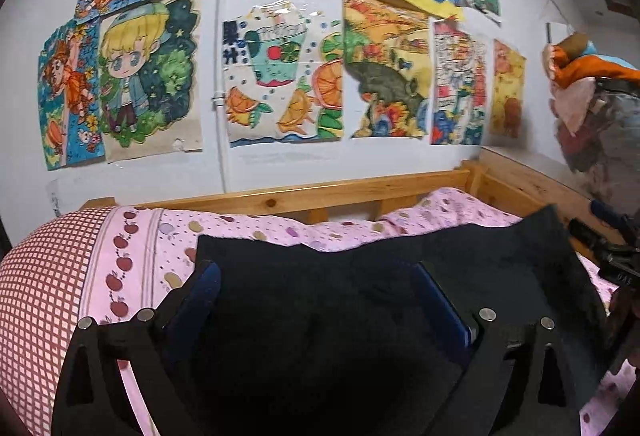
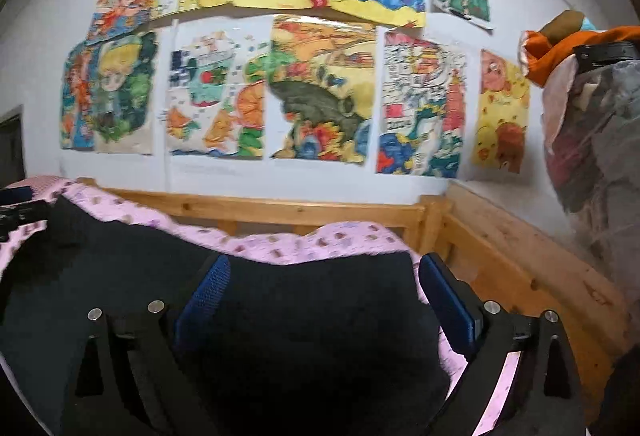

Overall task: Fold large clothes
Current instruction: 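Press the folded jacket bundle flat with both grippers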

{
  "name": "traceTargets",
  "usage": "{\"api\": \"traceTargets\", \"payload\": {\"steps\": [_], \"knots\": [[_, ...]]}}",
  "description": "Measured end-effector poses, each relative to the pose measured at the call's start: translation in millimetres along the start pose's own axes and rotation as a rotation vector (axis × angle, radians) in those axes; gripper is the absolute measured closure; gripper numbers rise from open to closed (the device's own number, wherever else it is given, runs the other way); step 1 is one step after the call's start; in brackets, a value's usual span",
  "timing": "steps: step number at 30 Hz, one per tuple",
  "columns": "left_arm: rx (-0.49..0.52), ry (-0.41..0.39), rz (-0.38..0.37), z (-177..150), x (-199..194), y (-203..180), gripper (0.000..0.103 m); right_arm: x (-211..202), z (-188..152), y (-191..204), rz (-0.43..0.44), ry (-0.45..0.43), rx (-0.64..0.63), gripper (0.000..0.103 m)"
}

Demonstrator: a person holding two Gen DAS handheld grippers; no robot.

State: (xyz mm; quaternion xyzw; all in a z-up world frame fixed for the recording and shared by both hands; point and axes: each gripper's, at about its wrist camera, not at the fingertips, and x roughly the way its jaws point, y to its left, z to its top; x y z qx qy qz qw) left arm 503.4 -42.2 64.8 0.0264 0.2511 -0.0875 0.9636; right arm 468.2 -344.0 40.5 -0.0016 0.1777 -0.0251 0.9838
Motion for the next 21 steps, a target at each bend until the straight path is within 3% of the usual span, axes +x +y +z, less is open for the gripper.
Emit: {"api": "traceTargets", "payload": {"steps": [5,9,15,21], "knots": [[0.006,-0.017,-0.084,-15.8,-21.9,-4.0,0.002,-1.3,-19.9,24.1,0.154,0.104,-0.053,0.010],[0.043,0.060,-0.128,-32.9,-14.5,-11.9,0.002,4.2,-40.7,41.0,0.228,0.197,-0.089,0.010],[0.123,0.171,-0.095,-52.3,19.5,-22.2,0.001,19.4,-53.6,41.9,0.259,0.249,-0.063,0.010],[0.099,0.192,-0.054,-47.3,45.0,-18.5,0.000,40.4,-52.2,42.8,0.283,0.279,-0.051,0.008]]}}
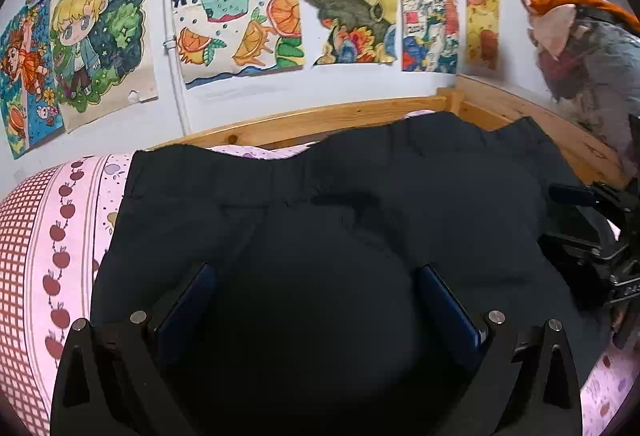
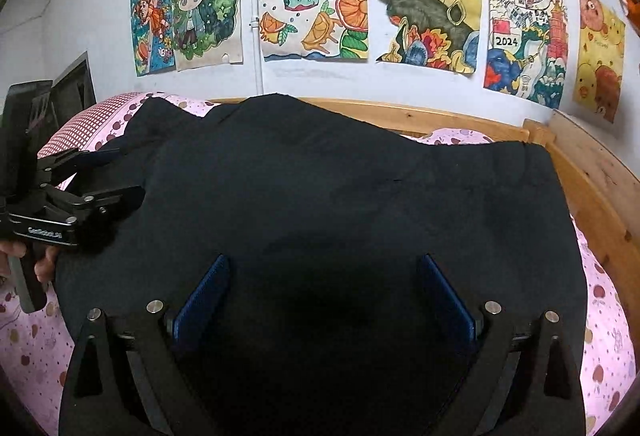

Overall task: Fold large clothes
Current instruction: 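Press the folded jacket bundle flat with both grippers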

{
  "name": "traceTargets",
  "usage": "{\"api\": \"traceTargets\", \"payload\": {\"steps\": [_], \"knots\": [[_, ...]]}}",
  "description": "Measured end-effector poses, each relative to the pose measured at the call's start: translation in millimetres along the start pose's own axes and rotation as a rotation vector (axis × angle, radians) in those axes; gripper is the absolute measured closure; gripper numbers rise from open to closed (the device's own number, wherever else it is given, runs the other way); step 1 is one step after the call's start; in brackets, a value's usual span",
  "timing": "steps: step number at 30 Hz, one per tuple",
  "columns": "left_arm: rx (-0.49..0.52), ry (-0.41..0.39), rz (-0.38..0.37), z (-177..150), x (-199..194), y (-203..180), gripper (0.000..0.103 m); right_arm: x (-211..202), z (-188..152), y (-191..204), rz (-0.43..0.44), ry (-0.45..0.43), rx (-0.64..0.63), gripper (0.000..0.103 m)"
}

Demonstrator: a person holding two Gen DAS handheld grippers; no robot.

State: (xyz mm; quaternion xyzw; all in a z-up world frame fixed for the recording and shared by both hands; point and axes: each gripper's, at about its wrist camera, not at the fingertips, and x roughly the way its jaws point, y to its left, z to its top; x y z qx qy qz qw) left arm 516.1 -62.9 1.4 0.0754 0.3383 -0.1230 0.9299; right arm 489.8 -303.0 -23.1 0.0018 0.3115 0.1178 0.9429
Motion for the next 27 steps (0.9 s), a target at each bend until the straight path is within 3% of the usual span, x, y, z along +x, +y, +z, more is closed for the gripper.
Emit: {"api": "traceTargets", "payload": {"steps": [9,15,27], "knots": [[-0.096,0.091,0.039,24.8,50.7,22.3,0.000,43.9,8.4,-32.8,0.003,0.077,0.151,0.002],[-0.146,0.189,0.010,31.0,90.1,37.1,0.000,72.3,8.6,-52.0,0.006,0.114,0.197,0.002],[-0.133,0.118,0.035,24.1,113.7,31.3,0.000,97.0,-9.1,-54.8,0.033,0.105,0.222,0.001]]}}
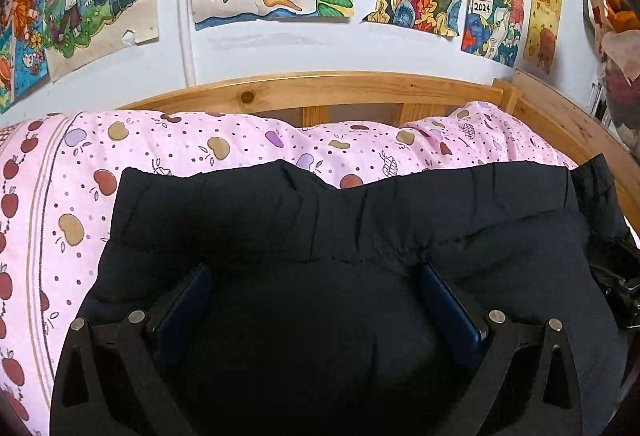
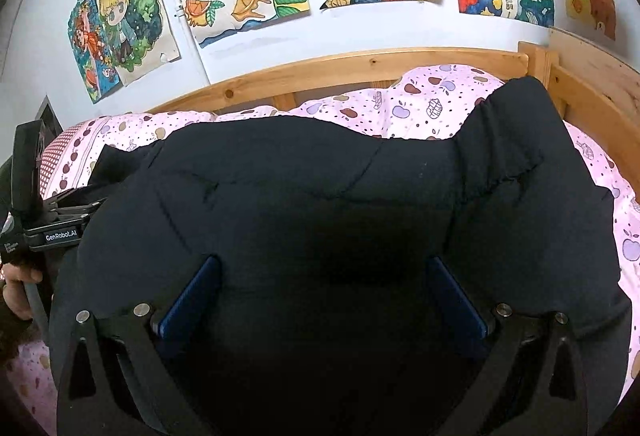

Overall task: Fold large clothes
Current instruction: 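Press the folded jacket bundle flat with both grippers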

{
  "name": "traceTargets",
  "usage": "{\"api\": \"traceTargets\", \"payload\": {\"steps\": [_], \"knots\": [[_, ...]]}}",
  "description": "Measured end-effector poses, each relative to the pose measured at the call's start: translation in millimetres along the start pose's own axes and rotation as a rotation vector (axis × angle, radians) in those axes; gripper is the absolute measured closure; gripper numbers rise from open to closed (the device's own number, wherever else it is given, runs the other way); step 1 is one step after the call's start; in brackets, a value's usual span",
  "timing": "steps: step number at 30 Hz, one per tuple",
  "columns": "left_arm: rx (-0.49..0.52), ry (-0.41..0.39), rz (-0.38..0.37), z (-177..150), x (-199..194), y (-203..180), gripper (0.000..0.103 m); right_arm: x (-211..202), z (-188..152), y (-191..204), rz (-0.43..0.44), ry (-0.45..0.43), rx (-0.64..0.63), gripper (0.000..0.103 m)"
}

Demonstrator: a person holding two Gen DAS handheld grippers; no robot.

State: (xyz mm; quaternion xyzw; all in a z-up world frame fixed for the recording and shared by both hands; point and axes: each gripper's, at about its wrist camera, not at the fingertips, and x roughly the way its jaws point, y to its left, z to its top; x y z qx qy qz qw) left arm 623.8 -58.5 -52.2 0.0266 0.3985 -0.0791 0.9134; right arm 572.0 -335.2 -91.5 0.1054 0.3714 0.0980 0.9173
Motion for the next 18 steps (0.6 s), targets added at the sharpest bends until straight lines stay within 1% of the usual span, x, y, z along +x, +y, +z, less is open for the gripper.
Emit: {"api": "traceTargets", "payload": {"steps": [6,18], "knots": [[-0.006,0.022,-0.001,2.4,8.3,0.0,0.000,8.8,1.0,-2.0,0.002,0.028,0.015,0.001],[0.000,-0.006,0.005,-4.2,5.6,-2.1,0.000,2.0,-5.1,-1.6,0.007,-0.021,0.017,0.001]]}}
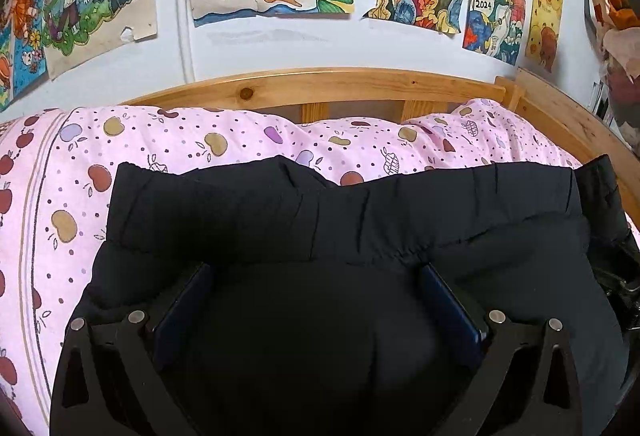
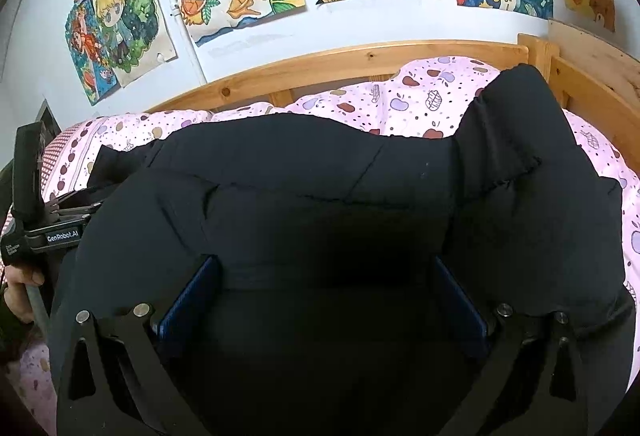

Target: Fold large clothes

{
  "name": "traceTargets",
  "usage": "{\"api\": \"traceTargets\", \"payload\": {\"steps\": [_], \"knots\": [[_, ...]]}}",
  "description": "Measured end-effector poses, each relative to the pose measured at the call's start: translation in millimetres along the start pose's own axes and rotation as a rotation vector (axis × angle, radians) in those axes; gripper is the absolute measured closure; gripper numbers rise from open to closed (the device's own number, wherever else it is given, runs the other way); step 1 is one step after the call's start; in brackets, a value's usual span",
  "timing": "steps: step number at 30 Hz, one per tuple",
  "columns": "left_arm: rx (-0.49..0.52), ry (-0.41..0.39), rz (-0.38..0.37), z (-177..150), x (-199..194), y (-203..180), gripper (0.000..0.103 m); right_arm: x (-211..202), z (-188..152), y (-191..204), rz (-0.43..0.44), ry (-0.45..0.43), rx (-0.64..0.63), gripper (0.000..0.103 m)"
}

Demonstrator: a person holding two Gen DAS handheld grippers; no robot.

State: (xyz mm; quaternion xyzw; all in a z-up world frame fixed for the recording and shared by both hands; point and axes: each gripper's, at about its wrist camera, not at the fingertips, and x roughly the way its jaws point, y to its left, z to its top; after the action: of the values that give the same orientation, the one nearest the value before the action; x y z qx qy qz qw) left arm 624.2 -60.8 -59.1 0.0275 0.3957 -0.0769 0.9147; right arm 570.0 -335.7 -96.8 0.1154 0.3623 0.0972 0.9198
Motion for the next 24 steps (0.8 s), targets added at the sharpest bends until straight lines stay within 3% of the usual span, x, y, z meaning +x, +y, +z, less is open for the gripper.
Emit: {"api": "traceTargets", "payload": {"steps": [16,24], "knots": [[0.037,-0.036,0.030,-11.8,-11.4,-1.9,0.000,-14.6,-7.4,-3.4,0.013,-0.061,-0.015,0.001],[0.027,-0.066,0.008,-18.5,-18.8,3.1,0.000,-22.3,-11.3,-0.1,0.003,-0.073,-0.023,0.001]]}}
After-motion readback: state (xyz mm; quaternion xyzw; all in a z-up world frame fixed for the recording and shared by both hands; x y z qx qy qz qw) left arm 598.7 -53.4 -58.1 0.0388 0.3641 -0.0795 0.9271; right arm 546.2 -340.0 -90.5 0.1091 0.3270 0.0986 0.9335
